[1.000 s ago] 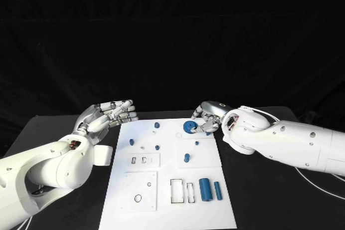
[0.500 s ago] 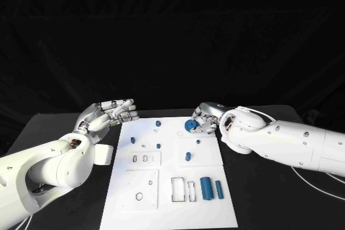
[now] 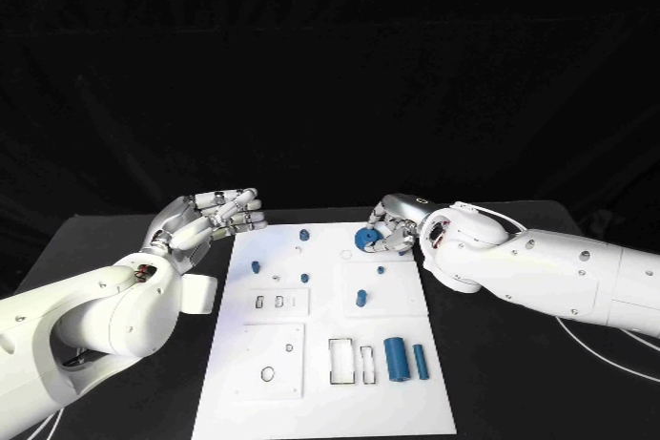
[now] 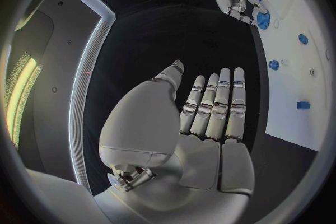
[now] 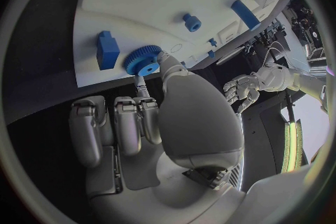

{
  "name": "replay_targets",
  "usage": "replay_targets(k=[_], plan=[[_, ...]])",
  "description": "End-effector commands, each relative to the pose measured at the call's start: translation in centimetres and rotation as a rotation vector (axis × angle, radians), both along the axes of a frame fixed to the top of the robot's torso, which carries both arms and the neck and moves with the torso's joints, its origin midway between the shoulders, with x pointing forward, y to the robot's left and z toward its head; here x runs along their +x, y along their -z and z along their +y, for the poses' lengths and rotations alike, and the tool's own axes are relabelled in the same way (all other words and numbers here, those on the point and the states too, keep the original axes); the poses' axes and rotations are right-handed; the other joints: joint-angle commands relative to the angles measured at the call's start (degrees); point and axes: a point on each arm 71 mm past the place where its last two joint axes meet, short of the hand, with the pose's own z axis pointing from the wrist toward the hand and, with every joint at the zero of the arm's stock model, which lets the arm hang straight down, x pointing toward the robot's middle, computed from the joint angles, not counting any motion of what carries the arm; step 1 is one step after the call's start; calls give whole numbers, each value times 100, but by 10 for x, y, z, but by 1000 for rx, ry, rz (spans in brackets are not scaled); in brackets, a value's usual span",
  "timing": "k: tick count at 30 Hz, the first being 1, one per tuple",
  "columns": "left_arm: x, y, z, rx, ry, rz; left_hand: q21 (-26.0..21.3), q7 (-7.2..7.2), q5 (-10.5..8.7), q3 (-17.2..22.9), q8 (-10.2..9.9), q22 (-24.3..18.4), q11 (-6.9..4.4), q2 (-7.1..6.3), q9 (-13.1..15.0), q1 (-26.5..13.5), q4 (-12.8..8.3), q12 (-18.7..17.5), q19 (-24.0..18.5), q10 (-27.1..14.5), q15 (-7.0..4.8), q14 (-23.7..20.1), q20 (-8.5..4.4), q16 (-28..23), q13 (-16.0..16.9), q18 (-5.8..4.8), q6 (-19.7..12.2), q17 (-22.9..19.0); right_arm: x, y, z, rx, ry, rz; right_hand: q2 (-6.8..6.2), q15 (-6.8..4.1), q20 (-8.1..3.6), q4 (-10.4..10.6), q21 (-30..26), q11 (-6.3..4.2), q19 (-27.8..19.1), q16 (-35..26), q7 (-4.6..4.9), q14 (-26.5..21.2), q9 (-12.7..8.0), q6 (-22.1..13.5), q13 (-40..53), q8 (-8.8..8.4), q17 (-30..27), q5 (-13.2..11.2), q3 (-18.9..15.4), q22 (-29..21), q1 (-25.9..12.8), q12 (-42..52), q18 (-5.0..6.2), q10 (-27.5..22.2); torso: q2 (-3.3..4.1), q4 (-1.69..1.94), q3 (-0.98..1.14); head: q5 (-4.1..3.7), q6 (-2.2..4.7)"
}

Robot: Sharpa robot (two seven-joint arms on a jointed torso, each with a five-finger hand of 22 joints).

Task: Assemble the parts on the task board

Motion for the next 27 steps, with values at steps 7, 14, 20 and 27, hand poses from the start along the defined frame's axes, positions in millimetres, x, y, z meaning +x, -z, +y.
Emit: replay_targets(k=[7, 14, 20, 27], plan=[[-1, -1, -3, -4, 27, -8, 32, 110, -8, -3, -22, 4, 25, 28, 4, 8, -23, -21, 34, 6, -4, 48, 15, -31, 0, 62, 28, -7, -2, 1, 4, -69, -20, -15, 214, -50, -20, -185, 21, -81, 587, 59, -96, 586, 107, 333, 1507, 174, 1502, 71, 236, 1508, 177, 183, -38, 607, 1, 1, 0, -2, 1], [-2, -1, -2, -3, 28, -5, 32, 110, -8, -3, -22, 4, 25, 28, 4, 8, -23, -21, 34, 6, -4, 48, 15, -31, 0, 62, 28, -7, -2, -1, 6, -87, -28, -50, 324, -105, -69, -311, 21, -134, 587, 61, -155, 587, 164, 475, 1507, 218, 1506, 71, 419, 1508, 284, 183, -38, 607, -1, 1, -2, 10, -1], [-2, -1, -2, -3, 32, -4, 33, 113, -8, -6, -36, 2, 29, 35, 2, 5, -32, -39, 31, -9, -2, 45, 16, -44, -3, 61, 21, -9, -6, -6, 11, -71, -55, -117, 344, -120, -88, -344, 21, -145, 587, 61, -162, 588, 178, 490, 1507, 208, 1507, 73, 475, 1508, 277, 183, -38, 607, -2, -3, 1, 34, 14], [-1, -1, -2, -3, 30, -3, 34, 113, -8, -7, -37, 2, 29, 35, 2, 5, -33, -41, 31, -11, -1, 45, 16, -45, -4, 61, 20, -10, -18, -15, 27, -20, -112, -198, 339, -125, -100, -357, 21, -154, 587, 61, -171, 588, 196, 499, 1507, 174, 1507, 230, 539, 1508, 192, 183, -38, 607, -2, -5, 3, 52, 52]])
